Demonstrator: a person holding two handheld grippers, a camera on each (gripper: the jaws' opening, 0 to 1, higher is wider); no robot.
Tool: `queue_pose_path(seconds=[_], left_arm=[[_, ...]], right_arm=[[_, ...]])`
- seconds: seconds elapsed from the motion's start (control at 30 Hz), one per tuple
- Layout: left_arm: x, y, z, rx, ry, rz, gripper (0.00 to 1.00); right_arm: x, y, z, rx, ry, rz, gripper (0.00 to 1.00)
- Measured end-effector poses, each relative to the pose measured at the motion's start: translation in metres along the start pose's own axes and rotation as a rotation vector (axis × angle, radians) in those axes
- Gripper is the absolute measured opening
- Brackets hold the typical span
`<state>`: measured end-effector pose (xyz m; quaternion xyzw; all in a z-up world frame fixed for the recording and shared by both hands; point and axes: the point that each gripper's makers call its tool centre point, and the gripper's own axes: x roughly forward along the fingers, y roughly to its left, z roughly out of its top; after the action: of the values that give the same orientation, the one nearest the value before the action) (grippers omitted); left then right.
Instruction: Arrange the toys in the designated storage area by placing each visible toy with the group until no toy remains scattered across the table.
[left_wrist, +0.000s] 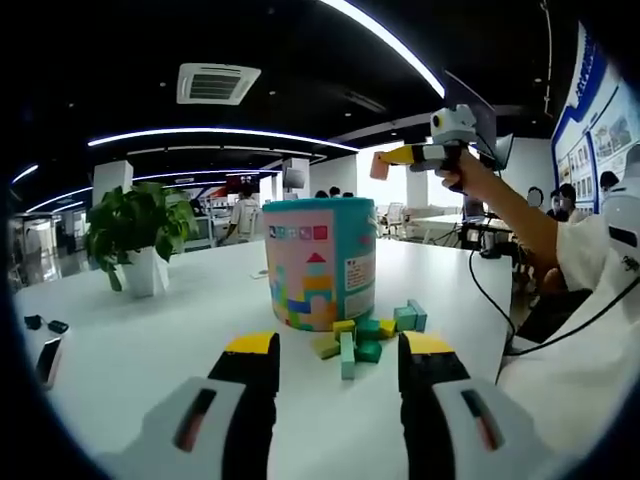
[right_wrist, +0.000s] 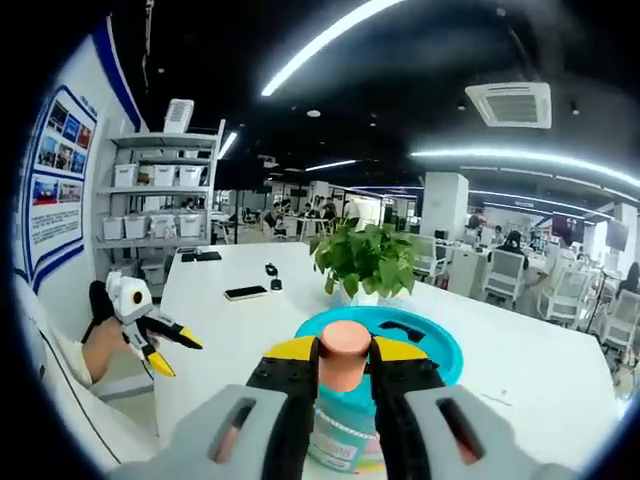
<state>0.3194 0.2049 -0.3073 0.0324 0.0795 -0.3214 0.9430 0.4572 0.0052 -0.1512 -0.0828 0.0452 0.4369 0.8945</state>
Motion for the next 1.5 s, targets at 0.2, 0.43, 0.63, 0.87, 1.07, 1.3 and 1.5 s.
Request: queue_pose_path(seconds=[0.2,0.43,0.63,0.87,1.07,1.3,1.5], left_arm=[[-0.001,0.004,0.004,-0.042,-0.029,0.011,0.49],[-0.004,0.007,0.005,-0.024,-0.028,0.016,0.48],[-0.006,0.009,0.002,-0.02,-0.019,0.018,0.48],[-0.007,0.01,0.003,-0.016,-0.02,0.019,0.48],[-0.005,0.009,0.002,-0.011,-0.012,0.016,0.48],[-0.004,0.008,0.001,-0.008,-0.005,0.013,0.48],[-0.006,0.009,0.002,-0.006,-0.01,0.016,0.48]], right_arm=[[0.04,-0.027,-0.005,0.047,0.045,-0.035,0.19],[0.071,-0.033,-0.009,0.056,0.088,-0.064,0.19],[0.084,-0.047,-0.021,0.049,0.134,-0.112,0.19],[0.091,-0.053,-0.033,0.023,0.14,-0.114,0.2],[0.089,-0.053,-0.036,0.051,0.14,-0.117,0.2],[0.086,-0.055,-0.043,0.02,0.159,-0.111,0.23],[0.069,-0.052,-0.015,-0.012,0.044,-0.121,0.36]])
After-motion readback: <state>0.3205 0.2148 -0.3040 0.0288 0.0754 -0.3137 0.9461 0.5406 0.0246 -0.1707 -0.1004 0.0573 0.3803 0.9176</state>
